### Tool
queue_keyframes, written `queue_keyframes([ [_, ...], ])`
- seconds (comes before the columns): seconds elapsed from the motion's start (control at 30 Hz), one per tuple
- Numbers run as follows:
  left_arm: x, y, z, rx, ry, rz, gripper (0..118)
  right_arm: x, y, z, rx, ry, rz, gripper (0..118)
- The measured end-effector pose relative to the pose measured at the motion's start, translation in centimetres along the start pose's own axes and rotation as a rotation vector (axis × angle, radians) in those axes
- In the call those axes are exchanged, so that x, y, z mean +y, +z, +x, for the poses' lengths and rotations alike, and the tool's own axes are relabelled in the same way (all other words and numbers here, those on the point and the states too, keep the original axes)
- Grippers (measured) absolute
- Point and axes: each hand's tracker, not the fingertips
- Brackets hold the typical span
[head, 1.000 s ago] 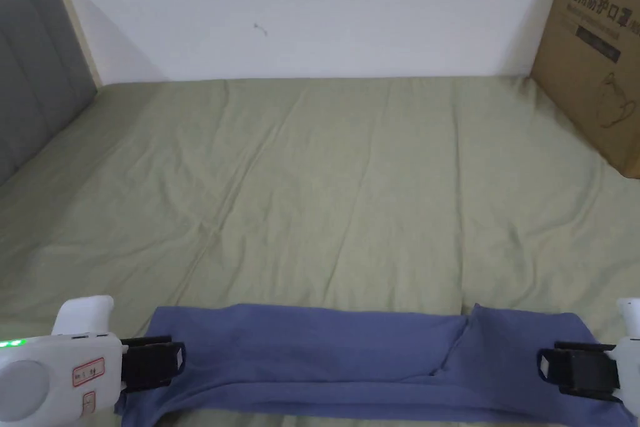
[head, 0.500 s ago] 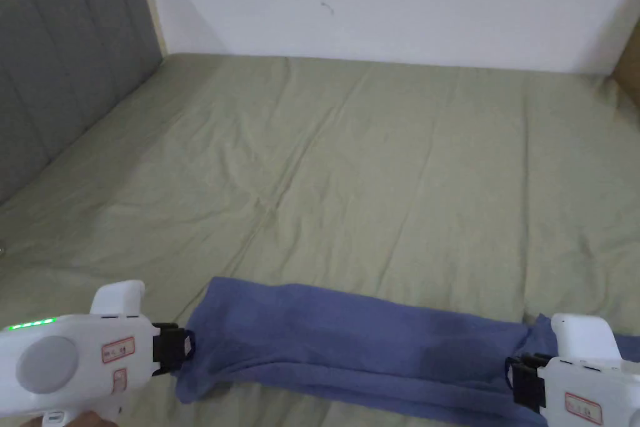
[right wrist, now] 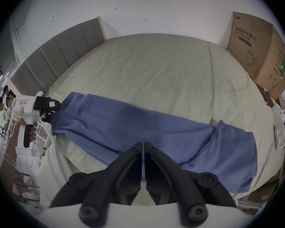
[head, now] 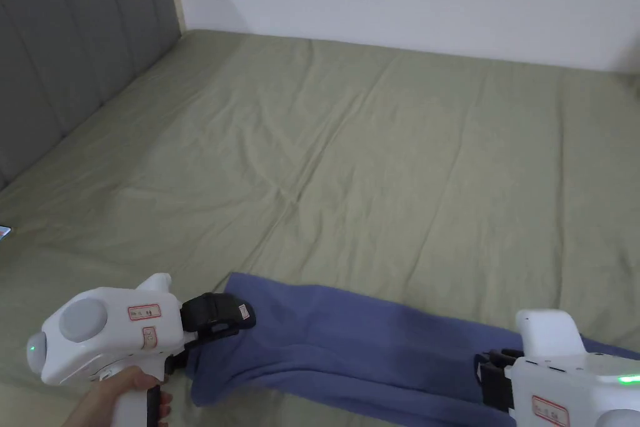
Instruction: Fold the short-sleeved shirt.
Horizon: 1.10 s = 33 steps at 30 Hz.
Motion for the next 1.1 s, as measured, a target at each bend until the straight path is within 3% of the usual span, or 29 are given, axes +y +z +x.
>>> queue_keyframes([
  [0.03, 0.0, 0.2, 0.2, -0.020, -0.003, 0.029, 13, 0.1, -0.2, -0.2, 0.000, 0.008, -0.006, 3],
  [0.1, 0.1, -0.3, 0.1, -0.033, 0.057, 0.050, 6, 0.1, -0.8, -0.4, 0.006, 0.016, -0.017, 3],
  [0.3, -0.1, -0.4, -0.4, -0.038, 0.115, 0.043, 7, -0.4, -0.5, 0.3, 0.019, 0.007, -0.042, 3],
  [0.6, -1.7, 3.4, 12.1, -0.005, -0.273, 0.096, 7, -1.5, 1.6, 4.5, -0.015, -0.092, -0.009, 3],
  [0.7, -4.2, 2.1, 17.6, -0.063, -0.435, 0.060, 7, -2.2, 2.1, 5.7, -0.050, -0.097, 0.000, 3],
  [0.9, -10.5, -5.6, 25.7, -0.063, -0.716, -0.096, 7, -3.4, 2.8, 8.8, -0.042, -0.208, 0.017, 3],
  [0.97, -12.7, -8.4, 27.3, -0.062, -0.779, -0.157, 17, -3.9, 3.0, 9.7, -0.053, -0.220, 0.018, 3],
  [1.03, -14.2, -11.1, 28.1, -0.081, -0.795, -0.238, 72, -4.4, 3.3, 10.5, -0.066, -0.235, 0.017, 3],
  [1.07, -14.7, -12.0, 28.4, -0.083, -0.783, -0.270, 72, -4.7, 3.4, 10.9, -0.072, -0.244, 0.015, 3],
  [1.1, -15.1, -12.7, 28.5, -0.084, -0.767, -0.290, 83, -4.9, 3.5, 11.3, -0.076, -0.252, 0.013, 3],
])
